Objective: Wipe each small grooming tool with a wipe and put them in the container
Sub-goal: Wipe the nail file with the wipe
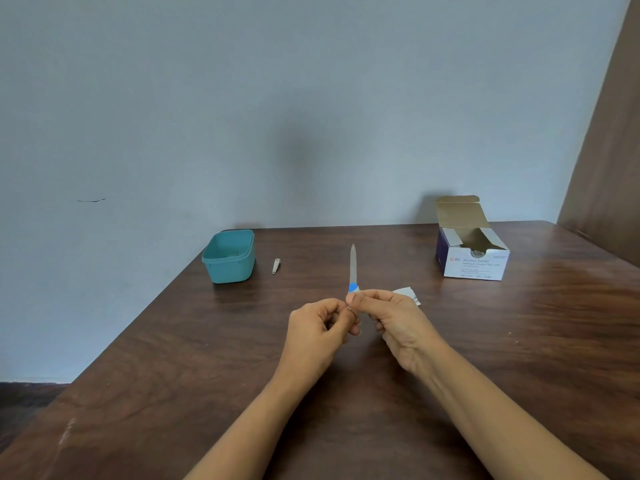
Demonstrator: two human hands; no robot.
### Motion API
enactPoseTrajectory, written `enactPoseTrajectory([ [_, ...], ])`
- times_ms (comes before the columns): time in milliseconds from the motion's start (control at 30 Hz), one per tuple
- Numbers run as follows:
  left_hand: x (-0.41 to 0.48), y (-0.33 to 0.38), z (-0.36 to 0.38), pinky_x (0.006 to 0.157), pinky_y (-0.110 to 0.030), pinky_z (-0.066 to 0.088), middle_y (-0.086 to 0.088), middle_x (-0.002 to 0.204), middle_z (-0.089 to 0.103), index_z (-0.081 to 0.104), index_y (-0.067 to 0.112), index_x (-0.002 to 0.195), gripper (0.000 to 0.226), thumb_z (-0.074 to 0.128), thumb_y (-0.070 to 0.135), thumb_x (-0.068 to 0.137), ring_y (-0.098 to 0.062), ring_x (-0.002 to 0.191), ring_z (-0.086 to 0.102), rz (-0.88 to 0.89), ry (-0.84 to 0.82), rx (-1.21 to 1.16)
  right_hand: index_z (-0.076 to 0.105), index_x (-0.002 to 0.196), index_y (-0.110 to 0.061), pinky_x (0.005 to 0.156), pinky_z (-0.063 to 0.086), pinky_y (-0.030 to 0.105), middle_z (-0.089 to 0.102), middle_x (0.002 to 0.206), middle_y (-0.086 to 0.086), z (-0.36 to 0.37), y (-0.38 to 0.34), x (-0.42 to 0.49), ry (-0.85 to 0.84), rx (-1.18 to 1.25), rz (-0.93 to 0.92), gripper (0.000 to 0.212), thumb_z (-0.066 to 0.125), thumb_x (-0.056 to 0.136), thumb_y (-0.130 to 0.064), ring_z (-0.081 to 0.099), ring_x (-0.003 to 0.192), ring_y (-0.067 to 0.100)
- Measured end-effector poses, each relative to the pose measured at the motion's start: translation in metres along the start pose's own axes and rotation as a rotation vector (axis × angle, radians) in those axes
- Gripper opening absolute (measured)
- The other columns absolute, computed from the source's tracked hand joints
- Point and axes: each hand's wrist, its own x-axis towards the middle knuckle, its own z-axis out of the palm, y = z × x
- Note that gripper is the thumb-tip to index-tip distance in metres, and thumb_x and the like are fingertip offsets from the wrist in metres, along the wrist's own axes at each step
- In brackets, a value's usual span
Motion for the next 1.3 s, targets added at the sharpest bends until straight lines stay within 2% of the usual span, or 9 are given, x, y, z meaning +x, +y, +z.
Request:
enactPoseTrajectory([
  [100, 0.002, 0.001, 0.000, 0.054, -0.012, 0.045, 0.000, 0.068, 0.072, 0.072, 0.011, 0.080, 0.017, 0.062, 0.021, 0.090, 0.000, 0.054, 0.057, -0.038, -0.016, -0.073, 0.071, 0.081, -0.006, 0.066, 0.033, 0.019, 0.061, 0.050, -0.013, -0.001, -0.003, 0.001, 0.017, -0.011, 0.000, 0.006, 0.072, 0.080, -0.012, 0.054, 0.048, -0.009],
  [167, 0.005, 0.002, -0.002, 0.053, -0.014, 0.046, -0.002, 0.072, 0.073, 0.072, 0.010, 0.082, 0.021, 0.063, 0.027, 0.089, -0.001, 0.055, 0.057, -0.090, -0.020, -0.122, 0.072, 0.076, -0.011, 0.064, 0.032, 0.020, 0.061, 0.051, -0.014, -0.002, -0.004, 0.003, 0.016, -0.020, -0.002, 0.006, 0.071, 0.081, -0.014, 0.053, 0.054, -0.002],
  [267, 0.008, 0.004, -0.009, 0.057, -0.014, 0.047, -0.002, 0.083, 0.075, 0.074, 0.015, 0.093, 0.029, 0.061, 0.040, 0.086, -0.001, 0.065, 0.058, -0.201, 0.013, -0.301, 0.076, 0.075, -0.013, 0.061, 0.029, 0.020, 0.060, 0.055, -0.014, -0.006, -0.005, 0.005, -0.012, -0.082, 0.002, 0.008, 0.070, 0.081, -0.014, 0.039, 0.062, 0.005],
  [367, 0.010, 0.005, -0.015, 0.068, -0.017, 0.049, 0.005, 0.094, 0.075, 0.072, 0.024, 0.101, 0.029, 0.055, 0.043, 0.087, -0.001, 0.080, 0.062, -0.277, 0.001, -0.392, 0.075, 0.074, -0.014, 0.059, 0.030, 0.020, 0.056, 0.051, -0.015, -0.007, -0.006, 0.004, -0.085, -0.144, 0.023, 0.011, 0.068, 0.083, -0.013, 0.038, 0.060, 0.005],
  [467, 0.011, 0.007, -0.017, 0.081, -0.021, 0.049, 0.007, 0.104, 0.074, 0.070, 0.023, 0.107, 0.029, 0.053, 0.040, 0.091, -0.005, 0.099, 0.065, -0.331, -0.069, -0.474, 0.075, 0.070, -0.015, 0.058, 0.031, 0.019, 0.057, 0.055, -0.013, -0.005, -0.004, 0.002, -0.177, -0.243, 0.033, 0.016, 0.068, 0.085, -0.017, 0.039, 0.061, 0.005],
  [633, 0.013, 0.009, -0.017, 0.095, -0.031, 0.047, 0.000, 0.107, 0.072, 0.071, 0.012, 0.100, 0.026, 0.052, 0.027, 0.093, -0.013, 0.096, 0.063, -0.349, -0.112, -0.639, 0.076, 0.069, -0.018, 0.065, 0.033, 0.024, 0.058, 0.059, -0.010, -0.006, -0.004, 0.000, -0.242, -0.340, 0.041, 0.014, 0.072, 0.081, -0.022, 0.041, 0.068, 0.008],
  [933, 0.014, 0.009, -0.021, 0.092, -0.033, 0.045, 0.006, 0.094, 0.075, 0.079, 0.021, 0.076, 0.021, 0.061, 0.032, 0.075, -0.013, 0.095, 0.058, -0.383, -0.073, -0.732, 0.077, 0.067, -0.020, 0.060, 0.032, 0.022, 0.056, 0.059, -0.008, -0.010, -0.007, 0.000, -0.308, -0.355, 0.109, 0.008, 0.079, 0.073, -0.026, 0.039, 0.066, 0.008],
  [1200, 0.018, 0.006, -0.026, 0.087, -0.032, 0.040, 0.007, 0.094, 0.075, 0.075, 0.020, 0.083, 0.018, 0.062, 0.031, 0.076, -0.012, 0.094, 0.055, -0.374, 0.026, -0.752, 0.077, 0.069, -0.019, 0.063, 0.033, 0.022, 0.062, 0.072, -0.002, -0.014, -0.008, 0.000, -0.302, -0.403, 0.157, 0.008, 0.082, 0.068, -0.025, 0.041, 0.068, 0.008],
  [1300, 0.020, 0.005, -0.029, 0.082, -0.029, 0.041, 0.006, 0.095, 0.075, 0.074, 0.018, 0.086, 0.020, 0.063, 0.031, 0.075, -0.009, 0.089, 0.055, -0.372, 0.062, -0.789, 0.078, 0.074, -0.019, 0.060, 0.033, 0.020, 0.060, 0.070, -0.006, -0.012, -0.006, 0.002, -0.226, -0.314, 0.129, 0.027, 0.083, 0.054, -0.037, 0.039, 0.066, 0.006],
])
